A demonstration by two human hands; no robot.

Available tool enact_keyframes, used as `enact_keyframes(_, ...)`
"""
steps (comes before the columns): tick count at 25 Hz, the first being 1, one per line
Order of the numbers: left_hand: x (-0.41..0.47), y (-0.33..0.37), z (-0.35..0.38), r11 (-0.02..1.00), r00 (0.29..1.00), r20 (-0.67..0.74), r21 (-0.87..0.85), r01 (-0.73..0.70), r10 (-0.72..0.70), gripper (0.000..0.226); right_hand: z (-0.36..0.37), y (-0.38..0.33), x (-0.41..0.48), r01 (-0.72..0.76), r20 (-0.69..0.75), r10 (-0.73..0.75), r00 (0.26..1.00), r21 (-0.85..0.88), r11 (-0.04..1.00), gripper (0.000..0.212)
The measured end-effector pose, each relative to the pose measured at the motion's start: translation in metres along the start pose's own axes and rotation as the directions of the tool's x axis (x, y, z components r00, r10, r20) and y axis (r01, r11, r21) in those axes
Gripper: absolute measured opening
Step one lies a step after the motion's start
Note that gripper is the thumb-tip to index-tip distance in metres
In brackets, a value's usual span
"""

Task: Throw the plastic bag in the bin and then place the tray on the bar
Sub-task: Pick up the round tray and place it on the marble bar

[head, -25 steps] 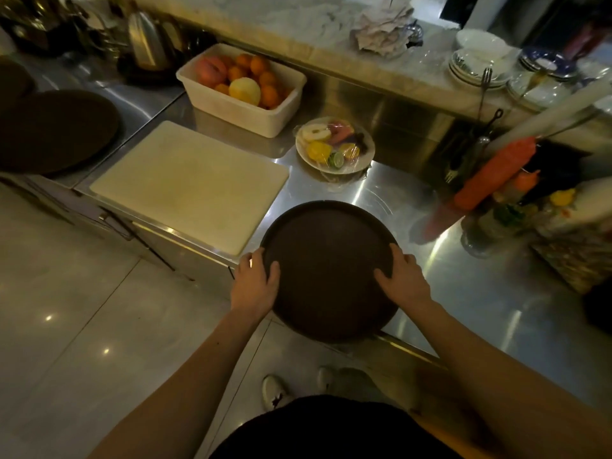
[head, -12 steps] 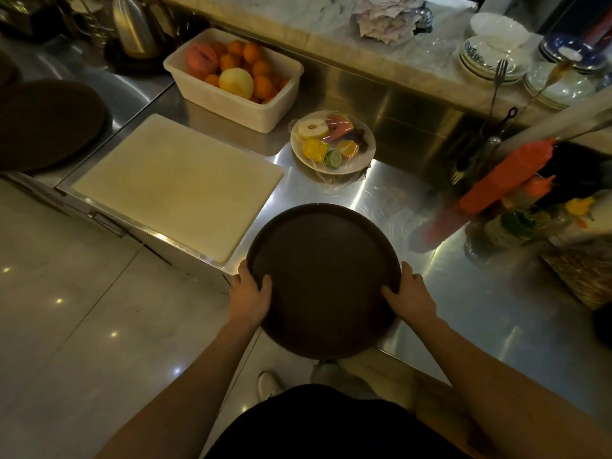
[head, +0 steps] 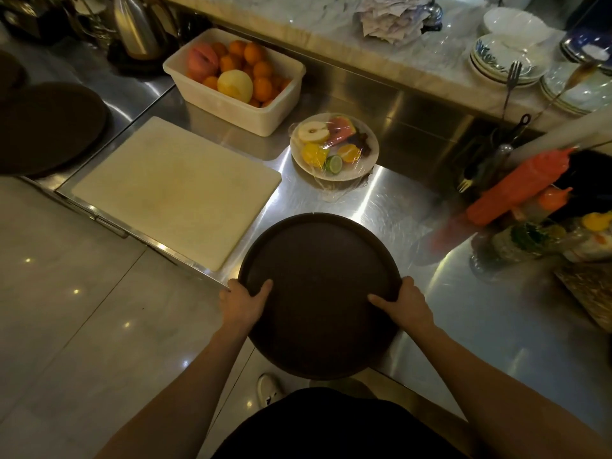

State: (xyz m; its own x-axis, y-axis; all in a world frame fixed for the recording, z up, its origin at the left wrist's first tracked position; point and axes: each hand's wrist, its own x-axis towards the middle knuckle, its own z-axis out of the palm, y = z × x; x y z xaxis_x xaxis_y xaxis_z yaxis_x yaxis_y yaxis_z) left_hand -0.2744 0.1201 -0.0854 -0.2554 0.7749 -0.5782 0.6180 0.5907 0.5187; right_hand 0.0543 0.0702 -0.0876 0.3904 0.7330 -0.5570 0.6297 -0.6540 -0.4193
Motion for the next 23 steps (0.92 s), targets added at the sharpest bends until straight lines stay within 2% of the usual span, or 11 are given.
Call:
enact_keyframes(4,-0.013,0.006,-0.001,1.0,0.999,-0.046,-0.015,-0.026,0.025,0.084,-0.003,0.002,0.001,0.023,-0.071,-0.019,0.997,0.059,0.998,0.087)
enact_keyframes(11,-0.032,0.018,-0.006,0.994,0.98,-0.172,-0.02,-0.109,0.104,0.086,-0.007,-0.003,-0.015,0.109,-0.235,-0.066,0.97,0.177,0.978,0.083)
enact_keyframes(15,-0.043,0.026,-0.014,0.99,0.967,-0.234,-0.07,-0.123,0.104,0.089,-0.018,-0.011,-0.021,0.176,-0.305,-0.108,0.946,0.206,0.963,0.078)
enact_keyframes(20,-0.058,0.035,-0.033,0.981,0.936,-0.346,-0.154,-0.121,0.061,0.088,-0.036,-0.044,-0.02,0.311,-0.353,-0.25,0.902,0.127,0.942,0.071)
enact_keyframes(23,-0.068,0.033,-0.052,0.968,0.9,-0.435,-0.225,-0.114,0.005,0.083,-0.04,-0.072,-0.016,0.413,-0.334,-0.355,0.873,0.118,0.903,0.066)
